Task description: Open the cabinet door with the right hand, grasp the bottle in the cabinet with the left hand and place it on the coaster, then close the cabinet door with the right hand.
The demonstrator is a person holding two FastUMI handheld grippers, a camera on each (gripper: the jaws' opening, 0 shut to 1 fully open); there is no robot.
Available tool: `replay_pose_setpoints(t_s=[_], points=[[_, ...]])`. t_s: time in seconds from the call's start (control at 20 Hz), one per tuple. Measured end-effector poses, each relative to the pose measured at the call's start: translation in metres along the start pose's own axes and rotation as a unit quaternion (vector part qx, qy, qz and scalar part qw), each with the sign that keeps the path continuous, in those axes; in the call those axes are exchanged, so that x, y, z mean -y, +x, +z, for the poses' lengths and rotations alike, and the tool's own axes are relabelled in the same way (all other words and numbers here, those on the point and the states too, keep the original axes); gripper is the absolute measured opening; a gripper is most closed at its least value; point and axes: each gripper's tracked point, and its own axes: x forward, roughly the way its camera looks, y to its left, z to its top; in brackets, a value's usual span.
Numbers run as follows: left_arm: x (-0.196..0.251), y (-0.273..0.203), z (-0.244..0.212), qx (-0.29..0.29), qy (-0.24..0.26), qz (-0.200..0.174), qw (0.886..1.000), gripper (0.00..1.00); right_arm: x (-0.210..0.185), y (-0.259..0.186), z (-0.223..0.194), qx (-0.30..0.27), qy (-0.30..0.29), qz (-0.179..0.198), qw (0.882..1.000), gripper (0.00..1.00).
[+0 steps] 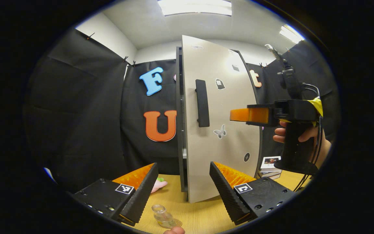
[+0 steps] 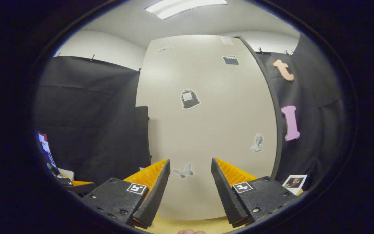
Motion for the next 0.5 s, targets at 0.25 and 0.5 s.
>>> replay_pose_setpoints(t_s=[0.25, 0.5], points=[[0.011, 0.003, 0.000, 0.001, 0.004, -0.012, 1.000, 0.96, 0.026, -0.058, -0.030, -0.020, -0.022, -0.053, 0.998, 0.83], [0.021, 0.001, -0.001, 0.001, -0.006, -0.022, 1.000, 0.96, 0.049, -0.128, -0.058, -0.047, 0.009, -0.095, 0.994, 0.83]])
